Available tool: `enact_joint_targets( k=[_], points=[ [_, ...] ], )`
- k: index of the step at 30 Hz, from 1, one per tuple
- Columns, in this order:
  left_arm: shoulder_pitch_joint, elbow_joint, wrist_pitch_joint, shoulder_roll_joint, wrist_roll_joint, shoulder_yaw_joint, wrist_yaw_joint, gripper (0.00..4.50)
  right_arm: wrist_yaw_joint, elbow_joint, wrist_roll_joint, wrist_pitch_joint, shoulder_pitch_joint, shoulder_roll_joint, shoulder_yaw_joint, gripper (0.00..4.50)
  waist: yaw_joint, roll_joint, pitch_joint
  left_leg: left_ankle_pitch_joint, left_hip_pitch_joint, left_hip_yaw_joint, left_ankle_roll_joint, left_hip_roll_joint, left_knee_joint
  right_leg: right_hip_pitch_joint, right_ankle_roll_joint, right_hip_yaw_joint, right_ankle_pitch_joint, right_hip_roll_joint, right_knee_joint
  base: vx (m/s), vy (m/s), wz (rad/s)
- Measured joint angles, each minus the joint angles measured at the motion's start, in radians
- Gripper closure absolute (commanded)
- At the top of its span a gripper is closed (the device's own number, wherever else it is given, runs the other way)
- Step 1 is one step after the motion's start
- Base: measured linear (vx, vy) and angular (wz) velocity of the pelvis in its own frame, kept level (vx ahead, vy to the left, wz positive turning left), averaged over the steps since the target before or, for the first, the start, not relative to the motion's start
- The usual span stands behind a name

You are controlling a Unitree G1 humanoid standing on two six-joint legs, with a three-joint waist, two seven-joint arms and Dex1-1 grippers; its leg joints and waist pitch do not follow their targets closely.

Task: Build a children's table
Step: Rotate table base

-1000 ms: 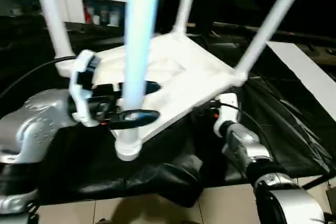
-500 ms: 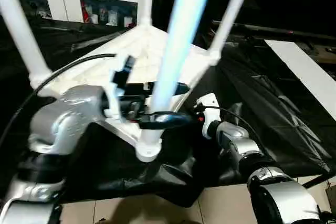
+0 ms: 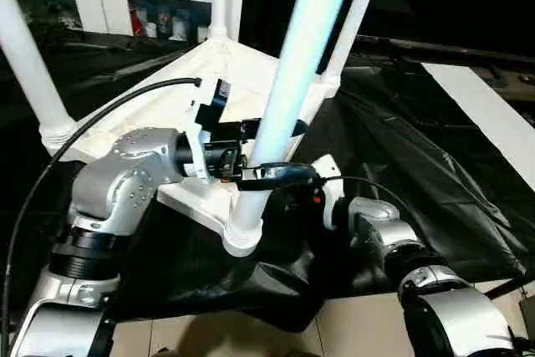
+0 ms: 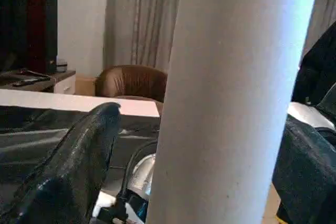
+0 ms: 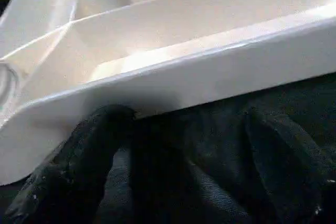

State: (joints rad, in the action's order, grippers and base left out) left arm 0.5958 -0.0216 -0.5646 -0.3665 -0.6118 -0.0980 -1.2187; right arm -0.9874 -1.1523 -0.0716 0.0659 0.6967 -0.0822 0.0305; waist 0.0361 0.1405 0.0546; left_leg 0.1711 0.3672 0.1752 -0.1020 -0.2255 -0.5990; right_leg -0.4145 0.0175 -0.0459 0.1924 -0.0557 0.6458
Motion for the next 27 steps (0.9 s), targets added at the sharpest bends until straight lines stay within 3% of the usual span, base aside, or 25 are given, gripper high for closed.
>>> enact_joint_targets(
  k=[5,9,13,18,27],
  points=[
    [0.0,0.001,0.0,0.022,0.0,-0.007,0.0,0.02,-0.017,0.0,0.003,0.014,-0.006,-0.009,0.0,0.51,0.001,0.0,0.0,0.0,0.0,0.0,0.0,0.0,0.0,0.0,0.0,0.0,0.0,0.0,0.0,0.0,0.0,0.0],
    [0.004,0.003,0.005,0.025,0.0,-0.012,0.004,0.02,0.175,-0.014,0.057,0.05,0.009,-0.017,0.017,0.51,0.001,0.0,0.0,-0.001,-0.002,0.0,-0.002,0.0,0.0,0.001,0.002,0.0,-0.001,0.0,0.0,0.0,0.0,0.0],
    [0.004,0.031,-0.004,0.005,-0.006,-0.02,-0.003,0.02,0.39,-0.056,0.055,0.045,0.036,-0.044,-0.036,0.51,0.014,-0.009,0.006,-0.001,-0.001,0.0,-0.002,0.001,-0.001,0.001,-0.001,0.0,0.0,-0.001,0.0,0.0,0.0,0.0],
    [-0.006,0.085,-0.025,-0.035,-0.022,-0.01,-0.013,0.02,0.519,-0.08,0.041,0.045,0.064,-0.085,-0.081,0.51,0.014,-0.012,0.008,-0.001,0.001,0.003,-0.002,0.001,0.002,-0.002,0.0,0.0,0.001,0.0,0.0,0.0,0.0,0.0],
    [-0.041,0.116,-0.04,-0.007,-0.015,-0.018,0.042,0.02,0.565,-0.12,0.044,0.056,0.102,0.012,-0.081,0.51,0.008,-0.013,0.009,-0.001,0.002,0.004,-0.002,0.0,0.004,-0.004,0.001,0.0,0.002,0.0,0.001,0.0,0.0,0.0]
  ],
)
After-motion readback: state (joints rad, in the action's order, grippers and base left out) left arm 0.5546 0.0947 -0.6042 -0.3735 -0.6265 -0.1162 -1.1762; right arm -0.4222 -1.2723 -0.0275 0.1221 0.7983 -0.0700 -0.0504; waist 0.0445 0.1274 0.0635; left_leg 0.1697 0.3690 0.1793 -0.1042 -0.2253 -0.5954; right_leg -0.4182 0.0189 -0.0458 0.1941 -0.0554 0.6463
